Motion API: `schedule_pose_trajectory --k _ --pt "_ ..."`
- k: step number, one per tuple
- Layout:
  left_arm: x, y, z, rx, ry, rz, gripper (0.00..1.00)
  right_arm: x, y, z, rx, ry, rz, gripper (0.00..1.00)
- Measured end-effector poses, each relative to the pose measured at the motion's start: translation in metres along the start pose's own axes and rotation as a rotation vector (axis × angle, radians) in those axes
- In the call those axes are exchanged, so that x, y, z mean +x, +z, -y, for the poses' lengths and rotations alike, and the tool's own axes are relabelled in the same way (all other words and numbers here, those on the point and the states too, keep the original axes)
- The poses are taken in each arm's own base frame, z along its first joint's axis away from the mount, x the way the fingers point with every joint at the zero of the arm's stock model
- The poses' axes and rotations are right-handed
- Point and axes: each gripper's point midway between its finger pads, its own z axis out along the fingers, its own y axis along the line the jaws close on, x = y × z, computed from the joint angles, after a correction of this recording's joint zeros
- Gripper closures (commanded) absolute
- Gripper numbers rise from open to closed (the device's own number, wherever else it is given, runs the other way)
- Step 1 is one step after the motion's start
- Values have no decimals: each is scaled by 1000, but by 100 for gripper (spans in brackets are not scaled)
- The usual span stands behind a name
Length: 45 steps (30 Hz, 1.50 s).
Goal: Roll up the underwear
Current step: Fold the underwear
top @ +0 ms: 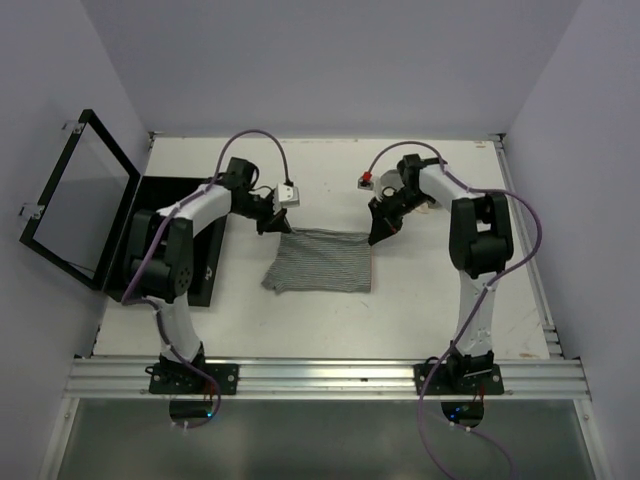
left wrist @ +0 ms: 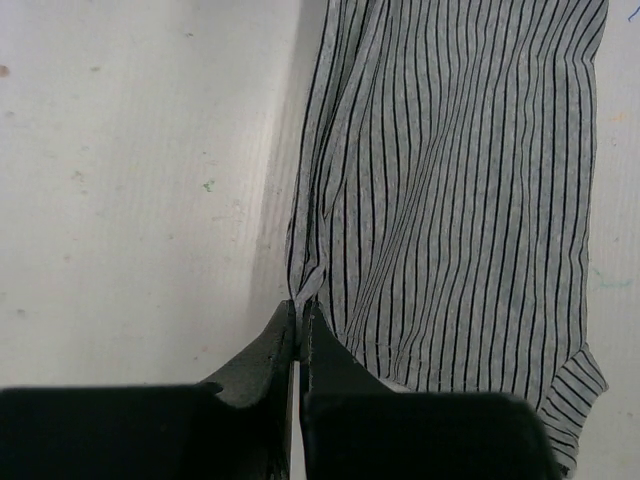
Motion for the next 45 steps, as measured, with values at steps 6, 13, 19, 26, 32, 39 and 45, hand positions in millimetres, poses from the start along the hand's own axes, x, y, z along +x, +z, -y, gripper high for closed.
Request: schedule_pose_trajectory --k 6,13,19,26,32,39,45 --pt "-20 -23 9 -89 141 12 100 -7 -7 -20 83 -208 42 100" --pt "-4 -23 38 -97 251 -29 100 12 14 -41 157 -420 0 100" --pt "24 -23 76 -128 405 -54 100 8 13 -44 248 -562 7 100" --pt "21 -33 85 -242 615 -19 100 -1 11 -60 305 -738 25 100" --pt "19 -35 81 -259 677 -29 100 18 26 -84 298 -901 -11 100" --pt "30 -36 97 -246 771 -48 100 43 41 -103 306 -1132 -35 100" --pt "54 -33 122 -196 860 -76 100 55 54 -115 321 -1332 -51 100"
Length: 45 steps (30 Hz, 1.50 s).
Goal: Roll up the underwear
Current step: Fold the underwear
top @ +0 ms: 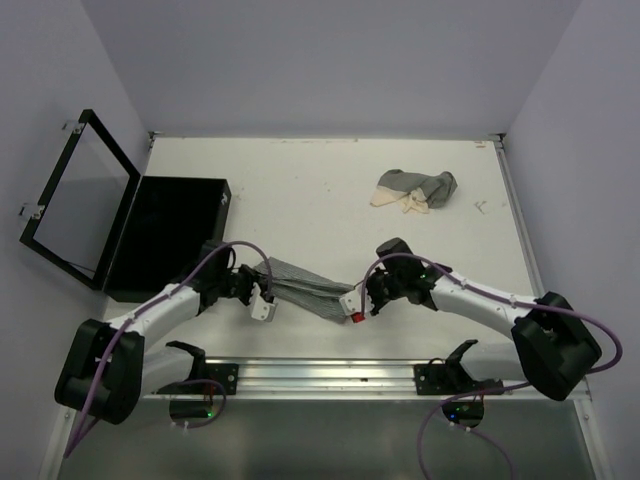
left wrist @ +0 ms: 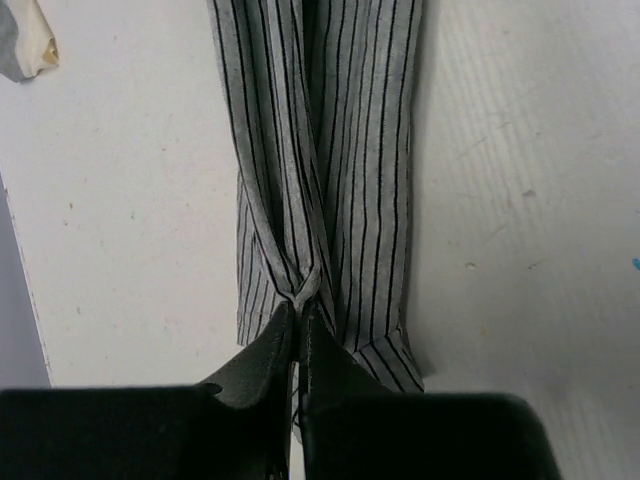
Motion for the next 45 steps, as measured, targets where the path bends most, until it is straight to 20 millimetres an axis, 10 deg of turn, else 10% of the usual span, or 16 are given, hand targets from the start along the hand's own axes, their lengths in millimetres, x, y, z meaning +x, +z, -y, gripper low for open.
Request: schedule_pose_trajectory --k 13,15,24,36,45 --pt "0 1 32 123 70 8 64 -24 12 -18 -11 -342 39 74" --pt "-1 0 34 134 67 7 53 -23 12 -22 -17 -376 39 54" --pt "-13 -17 13 81 91 -5 53 -19 0 -18 7 -422 -11 52" --pt "-20 -40 -54 -32 -167 -61 59 -7 -88 67 249 85 -130 71" --pt "-5 2 -74 13 -542 -65 73 -65 -68 100 103 961 85 89"
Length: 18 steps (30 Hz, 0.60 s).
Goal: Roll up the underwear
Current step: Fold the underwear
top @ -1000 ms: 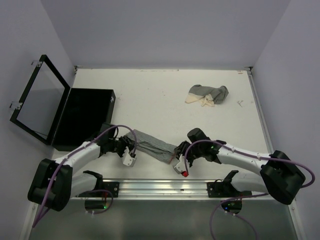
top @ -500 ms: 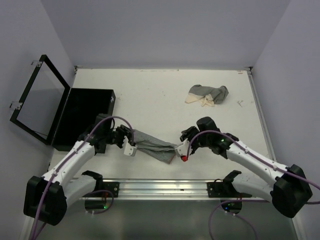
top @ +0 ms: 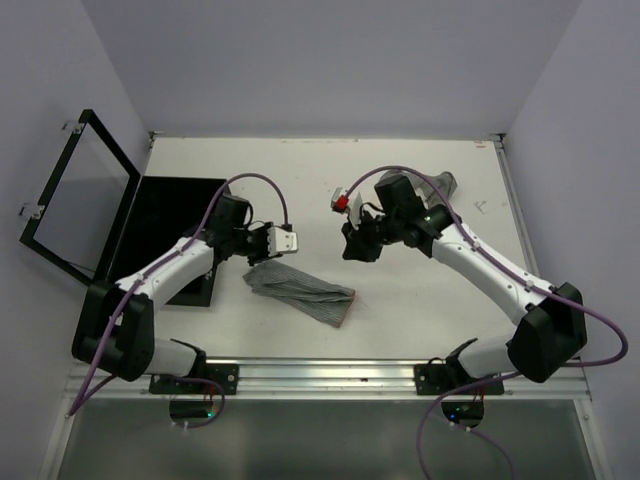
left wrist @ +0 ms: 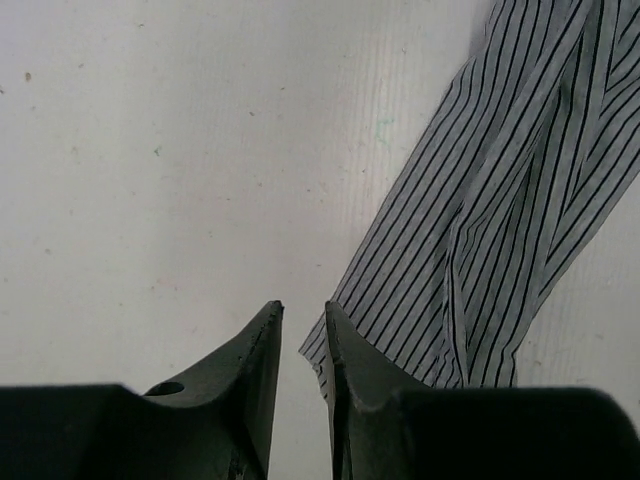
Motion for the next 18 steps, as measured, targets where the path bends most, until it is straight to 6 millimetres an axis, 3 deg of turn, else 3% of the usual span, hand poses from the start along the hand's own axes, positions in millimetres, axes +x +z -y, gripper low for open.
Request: schedule_pose_trajectory --k 5,10,13,18 --pt "7 13 5 2 -174 -24 74 3 15 -39 -129 339 -1 94" --pt "9 18 11 11 -302 -32 76 25 50 -78 -222 463 -77 98" --pt "8 19 13 11 -332 -31 76 44 62 -88 -237 493 -113 98" --pt "12 21 16 12 -364 -48 78 64 68 -85 -209 513 -133 97"
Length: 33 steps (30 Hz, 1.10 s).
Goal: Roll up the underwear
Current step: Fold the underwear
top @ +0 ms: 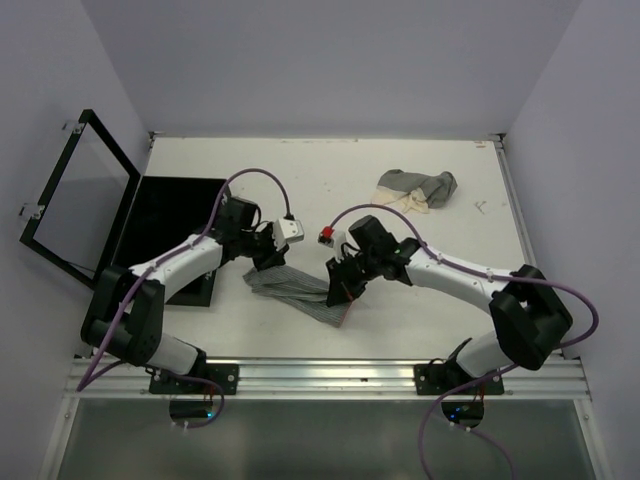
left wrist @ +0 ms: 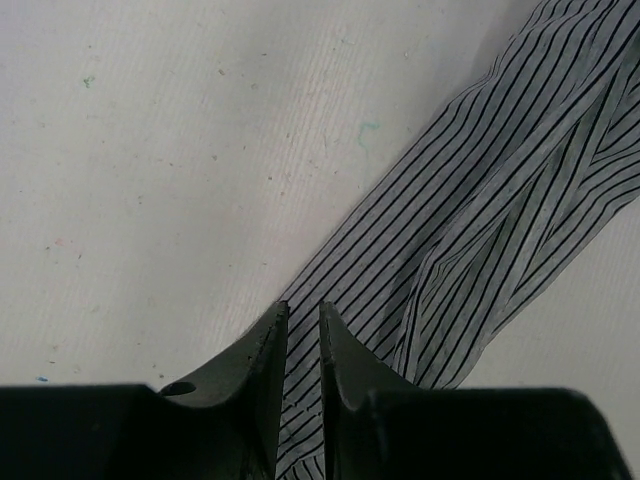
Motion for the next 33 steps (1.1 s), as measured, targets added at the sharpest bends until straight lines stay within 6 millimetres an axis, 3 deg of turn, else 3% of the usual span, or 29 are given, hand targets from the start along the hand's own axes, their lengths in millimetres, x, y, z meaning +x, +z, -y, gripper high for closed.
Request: schedule_pose_trajectory --k 4,8,11,16,23,33 --pt "11 8 2 9 -38 -42 82 3 6 -1 2 -39 0 96" --pt "23 13 2 5 -85 -81 82 20 17 3 20 -92 -36 94" --pt "25 13 3 1 -112 -91 82 38 26 18 53 -103 -91 94" --pt "29 15 5 4 -153 -103 82 49 36 40 126 -88 -149 97" --pt "36 19 2 12 -245 -122 83 25 41 62 207 -45 -163 100" --pt "33 16 1 42 -286 -84 84 -23 7 137 368 -32 -123 100"
